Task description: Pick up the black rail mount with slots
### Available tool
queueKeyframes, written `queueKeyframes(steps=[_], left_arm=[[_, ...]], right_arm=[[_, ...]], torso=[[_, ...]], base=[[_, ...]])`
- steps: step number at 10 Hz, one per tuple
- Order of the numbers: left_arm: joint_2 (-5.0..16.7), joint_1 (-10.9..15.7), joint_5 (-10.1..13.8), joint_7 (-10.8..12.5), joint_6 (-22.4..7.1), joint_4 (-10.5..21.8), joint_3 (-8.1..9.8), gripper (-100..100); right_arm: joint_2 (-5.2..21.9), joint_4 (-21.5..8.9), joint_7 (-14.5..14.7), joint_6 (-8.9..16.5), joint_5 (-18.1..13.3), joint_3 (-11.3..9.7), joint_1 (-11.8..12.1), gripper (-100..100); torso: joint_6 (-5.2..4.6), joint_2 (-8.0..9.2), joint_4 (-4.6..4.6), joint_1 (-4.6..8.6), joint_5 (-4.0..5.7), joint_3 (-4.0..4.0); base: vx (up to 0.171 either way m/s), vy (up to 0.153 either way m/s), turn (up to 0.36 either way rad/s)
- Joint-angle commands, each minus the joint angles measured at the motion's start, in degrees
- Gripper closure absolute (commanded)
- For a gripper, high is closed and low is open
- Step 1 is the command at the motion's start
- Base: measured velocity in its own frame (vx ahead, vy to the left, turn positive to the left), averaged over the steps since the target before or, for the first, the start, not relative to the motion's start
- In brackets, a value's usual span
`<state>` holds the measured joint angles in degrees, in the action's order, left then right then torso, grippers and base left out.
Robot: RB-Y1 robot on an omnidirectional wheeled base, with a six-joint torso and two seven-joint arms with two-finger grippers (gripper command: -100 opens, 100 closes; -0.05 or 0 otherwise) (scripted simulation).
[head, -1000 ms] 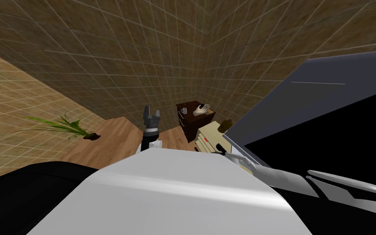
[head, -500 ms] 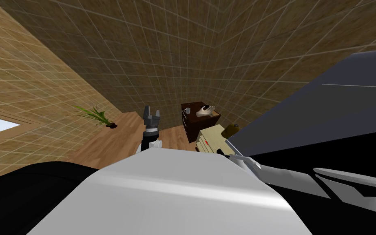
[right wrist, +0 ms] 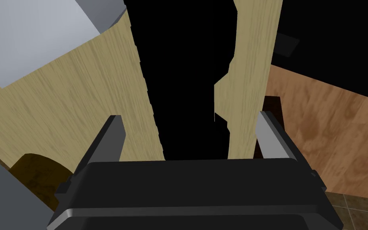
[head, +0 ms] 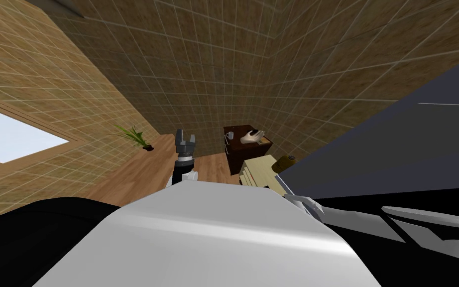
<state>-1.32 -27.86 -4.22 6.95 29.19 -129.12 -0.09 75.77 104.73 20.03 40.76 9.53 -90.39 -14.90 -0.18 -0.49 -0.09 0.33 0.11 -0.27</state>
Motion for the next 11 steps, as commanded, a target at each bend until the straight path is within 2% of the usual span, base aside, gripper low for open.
queueKeyframes(steps=[1, 2, 3, 6, 7, 8, 11], left_arm=[[0.0, 0.0, 0.0, 0.0, 0.0, 0.0, 0.0, 0], [0.0, 0.0, 0.0, 0.0, 0.0, 0.0, 0.0, 0], [-0.01, 0.0, 0.0, 0.0, 0.0, 0.0, 0.0, 0], [-0.01, 0.0, 0.0, 0.0, 0.0, 0.0, -0.01, 0], [-0.01, 0.0, 0.0, 0.0, 0.0, 0.0, -0.01, 0], [-0.01, 0.0, 0.0, 0.0, 0.0, 0.0, -0.01, 0], [-0.01, 0.0, 0.0, 0.0, 0.0, 0.0, -0.01, 0]], right_arm=[[0.0, 0.0, 0.0, 0.0, 0.0, 0.0, 0.0, -100], [-0.11, -0.17, 0.07, -0.06, 0.13, -0.14, -0.03, 0], [-1.4, -1.94, 0.14, -0.46, -0.18, 0.58, 0.61, -100], [-4.02, -5.53, 0.27, -1.27, -0.77, 1.97, 1.9, -100], [-3.45, -4.72, 0.17, -1.04, -0.76, 1.68, 1.71, -100], [-3.52, -4.84, 0.17, -1.11, -0.8, 1.73, 1.76, 100], [-3.53, -4.81, 0.22, -1.12, -0.81, 1.72, 1.75, 100]], torso=[[0.0, 0.0, 0.0, 0.0, 0.0, 0.0], [-0.02, 0.01, 0.0, -0.16, -0.04, 0.0], [-0.01, 0.02, 0.01, -0.28, -0.07, 0.01], [-0.01, 0.11, 0.03, -0.29, -0.07, 0.06], [-0.01, 0.12, 0.03, -0.29, -0.07, 0.07], [-0.02, 0.09, 0.02, -0.32, -0.08, 0.05], [-0.04, 0.03, 0.01, -0.33, -0.09, 0.02]], base=[[0.006, -0.04, 0.022], [0.001, -0.008, -0.002], [-0.008, -0.009, 0.029], [-0.022, -0.016, 0.025], [-0.011, -0.007, 0.005], [0.0, 0.0, 0.0], [0.0, 0.0, 0.0]])
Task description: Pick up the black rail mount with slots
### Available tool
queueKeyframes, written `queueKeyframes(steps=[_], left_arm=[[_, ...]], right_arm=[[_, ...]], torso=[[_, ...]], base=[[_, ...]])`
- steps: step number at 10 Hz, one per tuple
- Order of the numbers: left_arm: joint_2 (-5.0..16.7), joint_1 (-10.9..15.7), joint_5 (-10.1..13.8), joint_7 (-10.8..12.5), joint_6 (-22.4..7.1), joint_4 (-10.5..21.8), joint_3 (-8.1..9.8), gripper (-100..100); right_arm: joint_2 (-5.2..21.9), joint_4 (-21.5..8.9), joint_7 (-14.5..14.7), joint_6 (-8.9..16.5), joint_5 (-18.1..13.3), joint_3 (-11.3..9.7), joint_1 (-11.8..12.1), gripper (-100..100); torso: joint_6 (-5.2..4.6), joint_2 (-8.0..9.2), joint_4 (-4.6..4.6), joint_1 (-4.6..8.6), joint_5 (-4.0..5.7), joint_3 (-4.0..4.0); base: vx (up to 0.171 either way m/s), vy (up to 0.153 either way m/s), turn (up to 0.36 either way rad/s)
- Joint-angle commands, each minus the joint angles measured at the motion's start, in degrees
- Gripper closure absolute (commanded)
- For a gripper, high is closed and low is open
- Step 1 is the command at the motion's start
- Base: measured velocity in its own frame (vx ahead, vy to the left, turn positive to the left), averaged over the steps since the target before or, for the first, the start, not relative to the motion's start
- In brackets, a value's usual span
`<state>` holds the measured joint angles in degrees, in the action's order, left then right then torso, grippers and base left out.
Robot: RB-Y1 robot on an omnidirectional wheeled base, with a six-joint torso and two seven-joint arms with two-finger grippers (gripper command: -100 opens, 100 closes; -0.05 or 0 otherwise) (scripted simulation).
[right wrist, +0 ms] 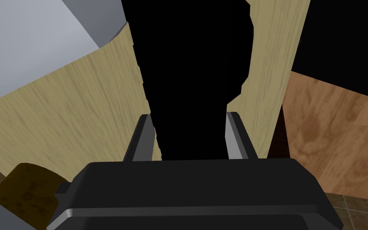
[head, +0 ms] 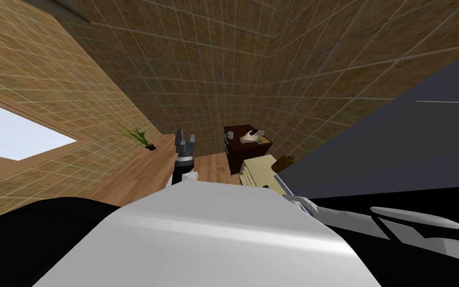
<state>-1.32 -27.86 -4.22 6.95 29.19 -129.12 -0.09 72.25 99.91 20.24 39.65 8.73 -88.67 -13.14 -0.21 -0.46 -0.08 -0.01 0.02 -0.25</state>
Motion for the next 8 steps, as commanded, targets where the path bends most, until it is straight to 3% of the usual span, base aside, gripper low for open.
queueKeyframes(steps=[1, 2, 3, 5, 7, 8], left_arm=[[0.0, 0.0, 0.0, 0.0, 0.0, 0.0, 0.0, 0], [0.0, 0.0, 0.0, 0.0, 0.0, 0.0, 0.0, 0], [0.0, 0.0, 0.0, 0.0, 0.0, 0.0, 0.0, 0], [0.0, 0.0, 0.0, 0.0, 0.0, 0.0, 0.0, 0], [0.0, 0.0, 0.0, 0.0, 0.0, 0.0, 0.0, 0], [0.0, 0.0, 0.0, 0.0, 0.0, 0.0, 0.0, 0]], right_arm=[[0.0, 0.0, 0.0, 0.0, 0.0, 0.0, 0.0, 100], [0.0, 0.0, -0.01, 0.0, 0.01, 0.0, 0.0, 0], [1.26, 1.68, -0.02, 0.38, 0.43, -0.67, -0.72, 100], [3.0, 4.07, -0.11, 0.92, 0.82, -1.6, -1.57, 100], [3.12, 4.08, -0.07, 0.8, 0.9, -1.65, -1.63, 100], [3.19, 4.2, -0.1, 0.82, 0.9, -1.68, -1.65, 0]], torso=[[0.0, 0.0, 0.0, 0.0, 0.0, 0.0], [0.01, 0.0, 0.0, -0.01, -0.01, 0.0], [0.01, 0.0, 0.0, -0.01, -0.01, 0.0], [-0.01, -0.05, 0.0, -0.1, -0.05, -0.02], [0.01, -0.07, 0.0, -0.12, -0.07, -0.03], [0.01, -0.04, 0.01, -0.09, -0.06, -0.02]], base=[[0.0, 0.0, 0.0], [0.0, 0.0, 0.0], [0.016, 0.01, -0.034], [0.023, 0.019, -0.032], [0.016, 0.01, -0.008], [0.0, 0.0, 0.0]])
